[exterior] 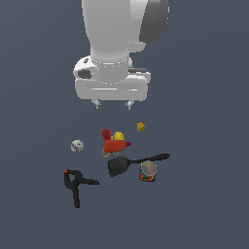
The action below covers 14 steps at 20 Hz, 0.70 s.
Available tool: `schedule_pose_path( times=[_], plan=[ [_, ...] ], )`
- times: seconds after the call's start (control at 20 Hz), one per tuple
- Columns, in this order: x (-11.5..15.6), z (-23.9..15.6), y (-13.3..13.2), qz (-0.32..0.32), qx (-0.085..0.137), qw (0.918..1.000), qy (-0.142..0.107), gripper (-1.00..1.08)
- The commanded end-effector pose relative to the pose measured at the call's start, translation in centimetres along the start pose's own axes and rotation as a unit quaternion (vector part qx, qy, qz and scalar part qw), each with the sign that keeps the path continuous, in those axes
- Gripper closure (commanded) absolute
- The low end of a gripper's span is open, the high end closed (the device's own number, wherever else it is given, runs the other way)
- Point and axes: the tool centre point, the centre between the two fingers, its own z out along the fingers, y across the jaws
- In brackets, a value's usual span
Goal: Pick up a designated object from a clutter of objects.
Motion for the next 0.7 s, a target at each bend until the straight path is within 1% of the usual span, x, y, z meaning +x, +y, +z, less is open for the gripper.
schedule_pose_path(
  times=[0.0,0.35,0.65],
  plan=[
    [0.1,-0.1,0.3,-0.002,-0.002,1.0,0.002,-0.92],
    [0.2,0.0,0.3,-0.004,-0.002,1.0,0.001,-0.92],
    [1.4,0.7,0.9,-0.025,-0.002,0.9997,0.001,-0.92]
  ],
)
